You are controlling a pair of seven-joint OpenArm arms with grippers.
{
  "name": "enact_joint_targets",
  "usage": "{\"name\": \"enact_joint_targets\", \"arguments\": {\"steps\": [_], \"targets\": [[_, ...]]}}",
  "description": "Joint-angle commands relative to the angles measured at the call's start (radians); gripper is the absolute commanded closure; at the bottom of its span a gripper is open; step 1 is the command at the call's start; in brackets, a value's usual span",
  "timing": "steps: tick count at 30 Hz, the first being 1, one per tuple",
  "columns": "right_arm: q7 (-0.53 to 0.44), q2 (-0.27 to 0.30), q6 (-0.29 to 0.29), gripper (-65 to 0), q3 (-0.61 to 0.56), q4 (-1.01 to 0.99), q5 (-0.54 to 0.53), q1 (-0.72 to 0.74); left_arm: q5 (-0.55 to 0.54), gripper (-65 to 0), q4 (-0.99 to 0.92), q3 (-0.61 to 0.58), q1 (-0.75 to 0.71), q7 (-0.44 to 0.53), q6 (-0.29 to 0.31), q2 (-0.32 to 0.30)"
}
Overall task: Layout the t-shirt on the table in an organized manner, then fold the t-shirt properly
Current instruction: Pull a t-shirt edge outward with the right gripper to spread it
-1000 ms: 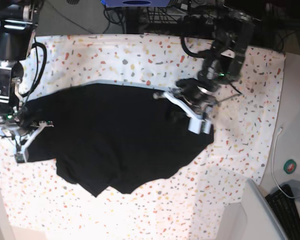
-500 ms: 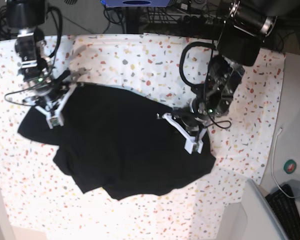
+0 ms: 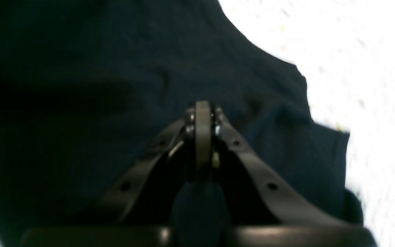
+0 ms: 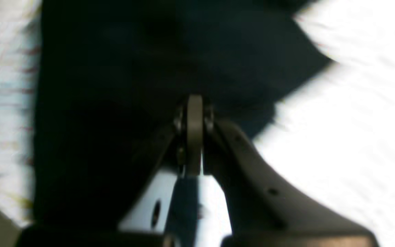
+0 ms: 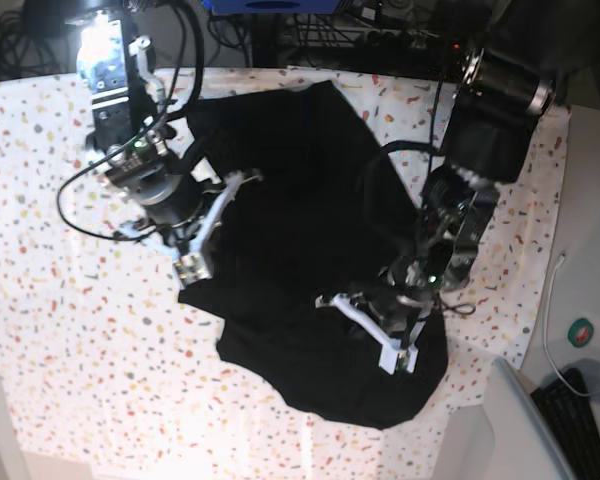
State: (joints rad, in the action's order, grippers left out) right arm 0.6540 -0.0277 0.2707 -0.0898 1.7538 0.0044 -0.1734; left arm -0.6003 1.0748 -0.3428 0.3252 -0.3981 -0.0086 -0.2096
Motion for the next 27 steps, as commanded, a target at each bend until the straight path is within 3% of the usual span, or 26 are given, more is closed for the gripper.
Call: {"name": "enact_joint_targets", "arguments": {"steps": [1,4,7,12,14,17,24,27], "targets": [[-0.012,0.002,-0.001,0.0,0.055,0.011,-0.004,0.030,0.004,0.0,0.072,0.004,-0.057,-0.002,-0.001,-0.031],[-0.006,0.002,0.000,0.0,0.189,-0.073,-0.005,0.117,0.004,0.0,0.213,0.078,-0.254,-0.005,-0.001,-0.107],[-0.006,0.021,0.003,-2.4,0.230,-0.251,-0.005,0.245,0.004,0.0,0.288,0.297,-0.475,-0.005,-0.001,-0.121],[-0.015,0.031,0.005,-42.6,0.229,-0.561,-0.007,0.438,0.007,0.0,0.397,0.581,-0.706,-0.005,0.003,-0.119],[-0.075,0.031,0.005,-50.7,0.232,-0.699,-0.007,0.502,0.006,0.0,0.434,0.643,-0.751,-0.005,0.003,-0.119],[-0.185,0.031,0.005,-51.5,0.233,-0.872,-0.007,0.564,0.006,0.0,0.471,0.704,-0.785,-0.005,0.003,-0.118],[-0.250,0.004,0.005,-51.3,0.229,-0.969,-0.002,0.595,0.006,0.0,0.486,0.732,-0.800,-0.008,0.003,-0.116],[-0.291,-0.002,0.005,-44.7,0.229,-1.046,-0.001,0.613,0.006,0.0,0.489,0.726,-0.800,-0.008,0.003,-0.116]]}}
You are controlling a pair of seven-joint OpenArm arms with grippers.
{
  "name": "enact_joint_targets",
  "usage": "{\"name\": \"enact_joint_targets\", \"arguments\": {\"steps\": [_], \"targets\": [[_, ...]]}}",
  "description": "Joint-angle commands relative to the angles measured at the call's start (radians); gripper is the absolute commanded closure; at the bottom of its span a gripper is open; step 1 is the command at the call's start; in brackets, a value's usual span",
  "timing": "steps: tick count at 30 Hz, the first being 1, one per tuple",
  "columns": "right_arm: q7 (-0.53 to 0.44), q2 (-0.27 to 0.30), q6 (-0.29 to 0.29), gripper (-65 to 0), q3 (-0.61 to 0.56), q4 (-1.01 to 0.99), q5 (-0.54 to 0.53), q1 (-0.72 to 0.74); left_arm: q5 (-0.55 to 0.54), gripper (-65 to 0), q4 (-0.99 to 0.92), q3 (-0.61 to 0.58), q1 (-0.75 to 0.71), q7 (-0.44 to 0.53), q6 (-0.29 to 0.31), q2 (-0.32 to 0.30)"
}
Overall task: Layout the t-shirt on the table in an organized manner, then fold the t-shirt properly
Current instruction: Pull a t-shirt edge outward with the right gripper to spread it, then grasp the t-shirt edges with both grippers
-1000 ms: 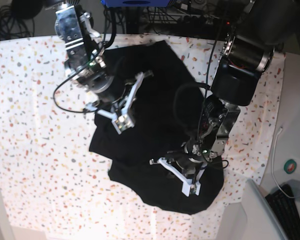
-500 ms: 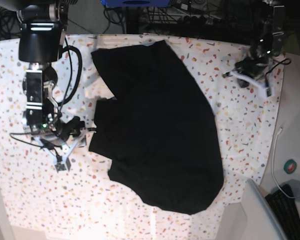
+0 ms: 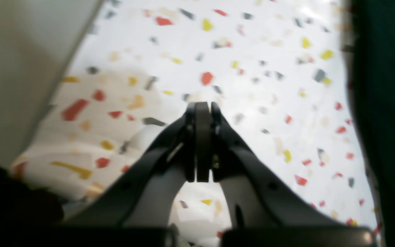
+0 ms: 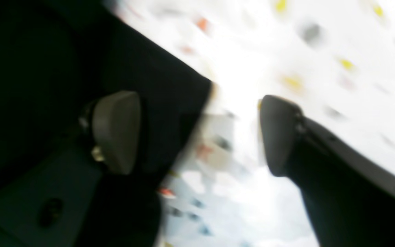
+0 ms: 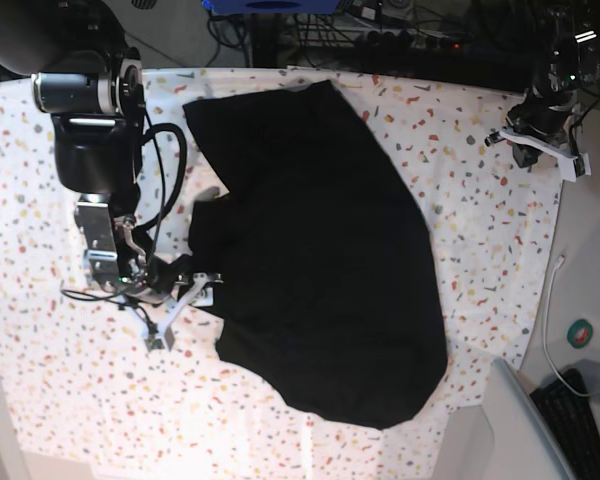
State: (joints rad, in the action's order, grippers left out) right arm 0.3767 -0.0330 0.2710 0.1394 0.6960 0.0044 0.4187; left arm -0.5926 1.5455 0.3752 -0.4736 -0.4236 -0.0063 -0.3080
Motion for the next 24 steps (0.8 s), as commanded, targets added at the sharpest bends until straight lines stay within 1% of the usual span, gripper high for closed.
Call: {"name": "enact_joint_targets", "arguments": {"steps": [1,4,6,7,8,9,11,14,17,20,24], "targets": [[-0.022,0.002,0.004,-40.7,-0.001,-0.012,-0.001,0.024,-0.002,0.0,0.019,0.006,-0.001,0.018,0.001,-0.015],[-0.025,-0.002,0.004,-26.6,-0.001,-0.051,-0.005,0.024,-0.002,0.0,0.019,0.012,0.003,0.018,0.001,0.003],[-0.040,-0.015,0.004,-17.0,-0.001,-0.048,-0.005,0.019,-0.002,0.0,0.019,0.011,0.003,0.018,0.001,0.008],[-0.046,-0.017,0.004,-9.9,0.002,-0.043,-0.005,0.013,-0.002,0.0,0.019,0.006,0.003,0.018,0.001,0.008],[-0.048,-0.012,0.004,-0.5,0.004,-0.028,-0.007,0.003,-0.002,0.0,0.020,0.006,0.000,0.018,0.001,0.008],[-0.048,-0.012,0.004,0.0,0.006,0.000,-0.007,-0.010,-0.002,0.0,0.020,0.005,0.000,0.018,0.001,0.008],[-0.034,-0.012,0.004,0.0,0.027,0.138,-0.005,-0.071,0.003,0.0,0.020,0.003,0.000,0.018,0.001,0.008],[0.063,-0.011,0.004,0.0,0.081,0.422,-0.002,-0.179,0.004,0.0,0.017,0.003,-0.001,0.016,0.001,0.008],[0.150,-0.011,0.004,0.0,0.098,0.689,-0.002,-0.275,0.004,0.0,0.020,-0.002,0.000,0.016,0.001,0.008],[0.187,-0.011,0.004,0.0,0.098,0.867,-0.002,-0.334,0.004,0.0,0.020,-0.071,0.006,0.016,0.001,0.002],[0.230,-0.011,0.004,0.0,0.096,1.016,-0.002,-0.355,0.004,0.0,0.020,-0.173,0.019,0.016,0.001,0.002]]}}
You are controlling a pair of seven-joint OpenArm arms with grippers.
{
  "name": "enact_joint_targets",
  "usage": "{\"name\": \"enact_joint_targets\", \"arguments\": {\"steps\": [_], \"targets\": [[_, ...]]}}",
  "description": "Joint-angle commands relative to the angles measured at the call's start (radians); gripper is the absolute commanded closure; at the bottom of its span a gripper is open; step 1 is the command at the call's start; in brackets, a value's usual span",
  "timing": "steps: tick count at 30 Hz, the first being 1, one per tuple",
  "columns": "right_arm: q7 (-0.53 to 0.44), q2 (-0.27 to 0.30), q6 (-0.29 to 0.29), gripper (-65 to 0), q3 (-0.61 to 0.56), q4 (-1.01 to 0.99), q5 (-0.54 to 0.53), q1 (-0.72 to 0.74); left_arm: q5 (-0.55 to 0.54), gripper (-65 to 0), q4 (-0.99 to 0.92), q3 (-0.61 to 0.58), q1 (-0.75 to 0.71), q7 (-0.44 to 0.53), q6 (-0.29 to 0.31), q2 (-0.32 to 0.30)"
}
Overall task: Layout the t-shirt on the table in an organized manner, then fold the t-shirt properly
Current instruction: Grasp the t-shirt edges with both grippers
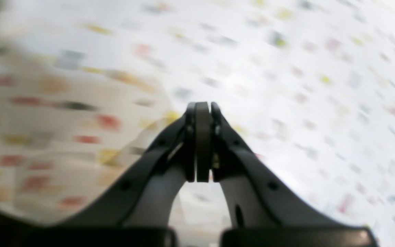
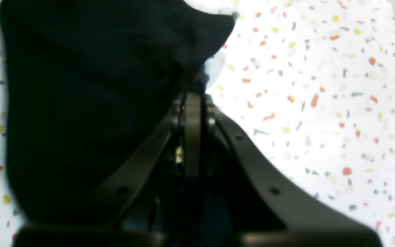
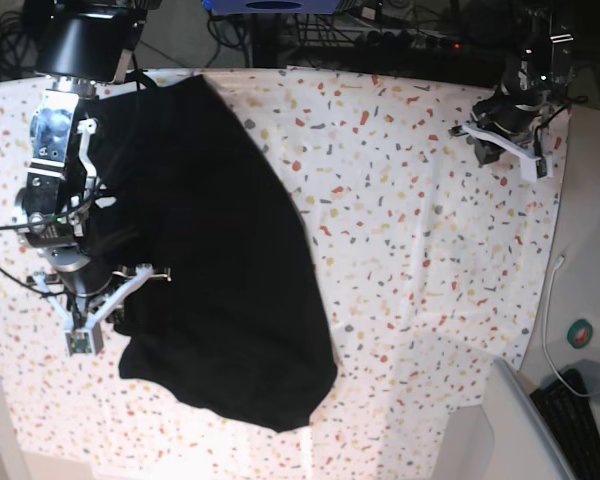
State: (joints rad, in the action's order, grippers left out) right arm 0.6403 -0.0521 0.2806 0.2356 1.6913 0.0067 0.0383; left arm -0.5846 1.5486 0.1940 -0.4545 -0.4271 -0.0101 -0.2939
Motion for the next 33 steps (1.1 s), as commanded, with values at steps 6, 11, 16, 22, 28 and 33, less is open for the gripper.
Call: {"name": "enact_joint_targets", "arguments": {"steps": [6,11,16,22,28,33], "targets": [[0.006,0.036,-0.005,0.0,0.001,-0.109,-0.004,0.084,-0.005,0.0,0.019,-0.093,0.027,0.020,0.005,-0.009],[-0.109,0.091,-0.005,0.0,0.044,-0.371,-0.007,0.130,-0.004,0.0,0.037,-0.087,0.018,0.020,0.005,-0.012],[-0.176,0.136,-0.010,0.0,0.163,-0.549,-0.003,0.199,-0.004,0.0,0.033,-0.043,-0.005,0.020,0.005,-0.014],[-0.175,0.160,-0.010,-34.1,0.299,-0.541,-0.003,0.186,-0.010,0.0,0.071,-0.026,-0.016,0.020,0.006,-0.006],[-0.049,0.154,-0.010,-29.3,0.241,-0.333,-0.007,-0.042,-0.004,0.0,0.134,-0.258,0.072,0.020,0.003,-0.009],[0.002,0.073,-0.004,0.0,0.224,-0.247,-0.009,-0.194,-0.008,0.0,0.065,-0.298,0.135,0.020,0.002,-0.005]]}}
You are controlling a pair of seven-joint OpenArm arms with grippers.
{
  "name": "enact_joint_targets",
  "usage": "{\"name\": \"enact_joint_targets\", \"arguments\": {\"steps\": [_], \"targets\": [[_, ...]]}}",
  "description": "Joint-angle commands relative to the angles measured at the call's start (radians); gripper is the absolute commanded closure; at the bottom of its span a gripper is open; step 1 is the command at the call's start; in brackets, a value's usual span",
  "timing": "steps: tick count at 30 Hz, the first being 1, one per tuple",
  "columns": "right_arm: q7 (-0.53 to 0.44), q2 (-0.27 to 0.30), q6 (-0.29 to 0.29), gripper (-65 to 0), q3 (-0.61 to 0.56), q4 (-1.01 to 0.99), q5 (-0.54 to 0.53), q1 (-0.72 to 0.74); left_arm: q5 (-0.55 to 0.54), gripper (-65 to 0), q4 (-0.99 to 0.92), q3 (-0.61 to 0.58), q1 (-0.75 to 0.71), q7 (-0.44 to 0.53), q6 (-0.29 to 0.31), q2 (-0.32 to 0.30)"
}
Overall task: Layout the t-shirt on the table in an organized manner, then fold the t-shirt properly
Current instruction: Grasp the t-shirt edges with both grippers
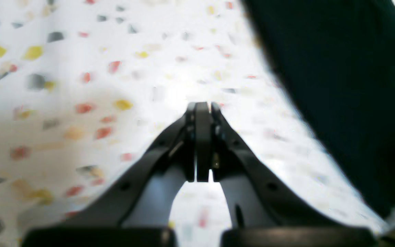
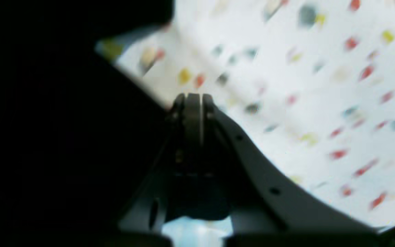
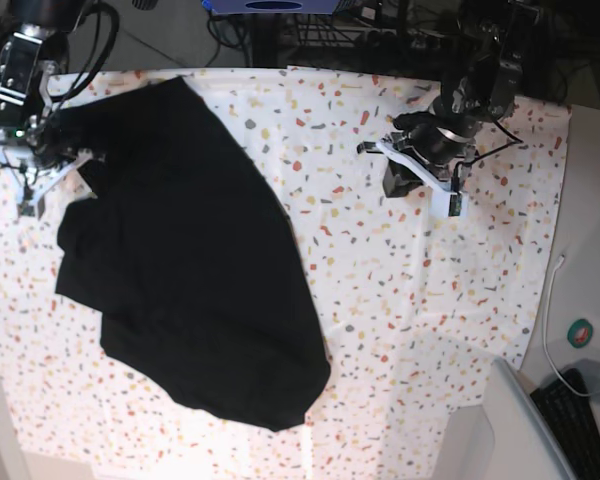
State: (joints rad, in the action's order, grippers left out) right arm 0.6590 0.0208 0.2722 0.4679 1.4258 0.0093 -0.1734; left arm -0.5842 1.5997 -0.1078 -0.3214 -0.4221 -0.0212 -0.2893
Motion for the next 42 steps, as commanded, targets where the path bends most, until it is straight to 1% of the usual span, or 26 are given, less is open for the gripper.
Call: {"name": "enact_joint_targets", "arguments": {"steps": [1,4,8,11,12,15,16,17,18,21,22,23,25,27,28,29,30,35,36,37,38,39,40,41,42], "targets": [[-0.017,-0.015,0.005,0.0,-0.025,0.017,-0.012,0.005,-0.009,0.0,0.001,0.004,0.011,0.015,0.013,-0.011],[-0.017,-0.057,0.005,0.0,-0.108,-0.003,-0.012,-0.010,-0.009,0.0,-0.015,0.029,0.020,0.015,0.011,-0.017],[-0.011,-0.130,0.000,0.0,-0.237,-0.020,-0.007,-0.012,-0.009,0.0,-0.009,0.151,0.009,0.015,0.011,-0.015],[-0.011,-0.150,-0.004,0.0,-0.357,-0.020,-0.010,-0.004,-0.010,0.0,-0.009,0.237,0.008,0.015,0.011,-0.017],[-0.011,-0.154,-0.023,0.0,-0.407,-0.020,-0.012,0.004,-0.007,0.0,-0.011,0.270,0.003,0.013,0.011,-0.017],[-0.011,-0.155,-0.138,0.0,-0.548,-0.003,-0.012,0.024,-0.004,0.0,-0.011,0.359,-0.006,0.013,0.011,-0.017],[-0.011,-0.154,-0.179,0.0,-0.576,0.025,-0.012,0.022,-0.004,0.0,-0.012,0.383,-0.006,0.013,0.013,-0.017],[-0.011,-0.154,-0.205,0.0,-0.576,0.065,-0.012,0.012,-0.004,0.0,-0.012,0.402,-0.008,0.013,0.013,-0.018],[-0.008,-0.154,-0.215,0.0,-0.571,0.099,-0.012,-0.013,-0.004,0.0,-0.014,0.417,-0.014,0.013,0.014,-0.018],[0.031,-0.149,-0.213,0.0,-0.527,0.243,-0.012,-0.094,-0.004,0.0,-0.015,0.448,-0.032,0.013,0.014,-0.018],[0.043,-0.147,-0.212,-1.8,-0.515,0.277,-0.012,-0.117,-0.004,0.0,-0.017,0.448,-0.034,0.013,0.014,-0.018],[0.052,-0.144,-0.196,-9.0,-0.504,0.303,-0.012,-0.136,-0.004,0.0,-0.019,0.448,-0.035,0.013,0.014,-0.018],[0.054,-0.127,-0.147,-22.2,-0.482,0.301,-0.012,-0.142,-0.004,0.0,-0.031,0.448,-0.040,0.013,0.014,-0.018],[0.046,-0.126,-0.139,-34.2,-0.456,0.249,-0.012,-0.128,-0.004,0.0,-0.042,0.448,-0.040,0.013,0.014,-0.018],[0.026,-0.127,-0.139,-39.3,-0.447,0.218,-0.012,-0.111,-0.004,0.0,-0.045,0.448,-0.038,0.013,0.014,-0.017],[0.002,-0.129,-0.139,-42.9,-0.439,0.183,-0.012,-0.099,-0.004,0.0,-0.045,0.448,-0.038,0.013,0.014,-0.017],[-0.025,-0.129,-0.139,-44.6,-0.438,0.145,-0.012,-0.093,-0.004,0.0,-0.043,0.448,-0.038,0.013,0.014,-0.017],[-0.106,-0.129,-0.139,-44.6,-0.439,-0.024,-0.012,-0.025,-0.004,0.0,-0.043,0.448,-0.038,0.013,0.014,-0.017],[-0.120,-0.129,-0.139,-43.7,-0.439,-0.039,-0.012,-0.021,-0.004,0.0,-0.043,0.446,-0.040,0.013,0.014,-0.017],[-0.130,-0.129,-0.139,-40.4,-0.439,-0.038,-0.012,-0.022,-0.004,0.0,-0.043,0.443,-0.043,0.013,0.014,-0.017],[-0.138,-0.129,-0.139,-32.7,-0.439,-0.021,-0.012,-0.028,-0.004,0.0,-0.039,0.440,-0.048,0.013,0.014,-0.017],[-0.138,-0.127,-0.139,-22.1,-0.439,0.005,-0.012,-0.047,-0.004,0.0,-0.037,0.437,-0.048,0.013,0.014,-0.015],[-0.138,-0.126,-0.139,-9.9,-0.439,0.042,-0.012,-0.061,-0.004,0.0,-0.037,0.435,-0.052,0.013,0.014,-0.012],[-0.135,-0.124,-0.139,0.0,-0.439,0.079,-0.012,-0.074,-0.004,0.0,-0.042,0.435,-0.058,0.013,0.014,-0.012],[-0.135,-0.126,-0.139,0.0,-0.441,0.115,-0.012,-0.091,-0.004,0.0,-0.043,0.435,-0.060,0.013,0.014,-0.012]]}}
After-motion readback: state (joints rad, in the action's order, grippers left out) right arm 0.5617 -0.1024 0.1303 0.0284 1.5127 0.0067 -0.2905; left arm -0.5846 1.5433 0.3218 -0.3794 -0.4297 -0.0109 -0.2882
